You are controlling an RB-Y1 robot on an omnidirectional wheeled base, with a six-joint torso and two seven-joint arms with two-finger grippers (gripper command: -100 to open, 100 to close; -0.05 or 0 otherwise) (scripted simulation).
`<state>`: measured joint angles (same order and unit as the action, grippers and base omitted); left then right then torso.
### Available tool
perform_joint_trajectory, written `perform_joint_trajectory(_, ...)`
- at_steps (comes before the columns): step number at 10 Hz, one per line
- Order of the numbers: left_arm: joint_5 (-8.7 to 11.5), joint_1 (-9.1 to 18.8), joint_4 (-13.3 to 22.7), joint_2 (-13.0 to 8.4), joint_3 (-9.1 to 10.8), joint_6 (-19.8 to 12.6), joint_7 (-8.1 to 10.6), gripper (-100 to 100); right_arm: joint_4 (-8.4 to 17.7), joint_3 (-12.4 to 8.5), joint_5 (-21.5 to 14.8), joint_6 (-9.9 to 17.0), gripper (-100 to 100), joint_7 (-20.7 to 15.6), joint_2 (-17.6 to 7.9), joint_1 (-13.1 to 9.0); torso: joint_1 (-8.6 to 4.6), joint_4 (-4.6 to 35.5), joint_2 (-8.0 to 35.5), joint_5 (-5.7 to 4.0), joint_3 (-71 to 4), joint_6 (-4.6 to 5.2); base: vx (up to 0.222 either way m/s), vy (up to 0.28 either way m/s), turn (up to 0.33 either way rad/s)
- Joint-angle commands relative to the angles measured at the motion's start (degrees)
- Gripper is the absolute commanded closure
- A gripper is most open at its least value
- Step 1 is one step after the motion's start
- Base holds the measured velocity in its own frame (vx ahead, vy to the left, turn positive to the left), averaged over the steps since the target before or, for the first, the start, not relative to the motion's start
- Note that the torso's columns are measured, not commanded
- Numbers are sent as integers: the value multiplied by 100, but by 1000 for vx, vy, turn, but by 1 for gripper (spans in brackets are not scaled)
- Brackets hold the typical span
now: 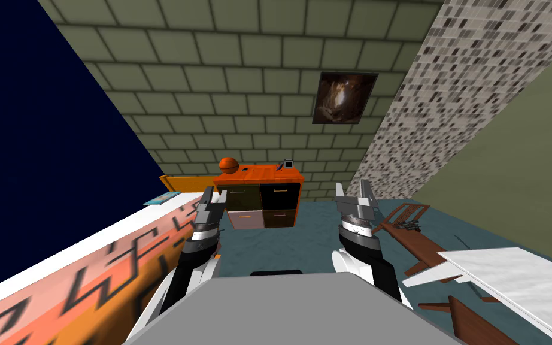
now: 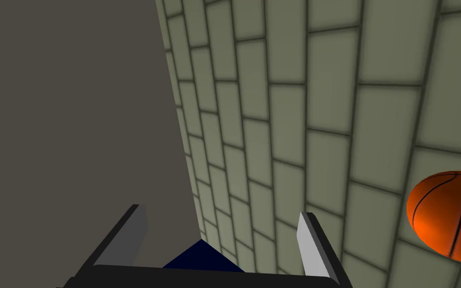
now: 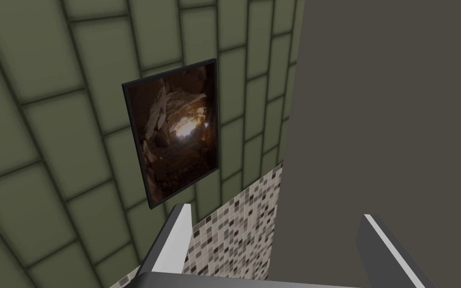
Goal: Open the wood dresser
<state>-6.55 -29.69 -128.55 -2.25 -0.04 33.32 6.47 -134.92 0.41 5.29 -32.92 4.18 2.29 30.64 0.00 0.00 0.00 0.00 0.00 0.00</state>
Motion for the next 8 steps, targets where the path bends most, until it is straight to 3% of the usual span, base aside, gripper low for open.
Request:
perform_joint_trajectory(1,0,0,0,0,0,0,0,0,0,0,0,0,0,0,0,0,0,235,232,0,-467,0,0,0,0)
perform_joint_trajectory(8,0,0,-2,0,0,1,0,0,-2,0,0,0,0,0,0,0,0,3114,3116,0,-6227,0,0,0,0)
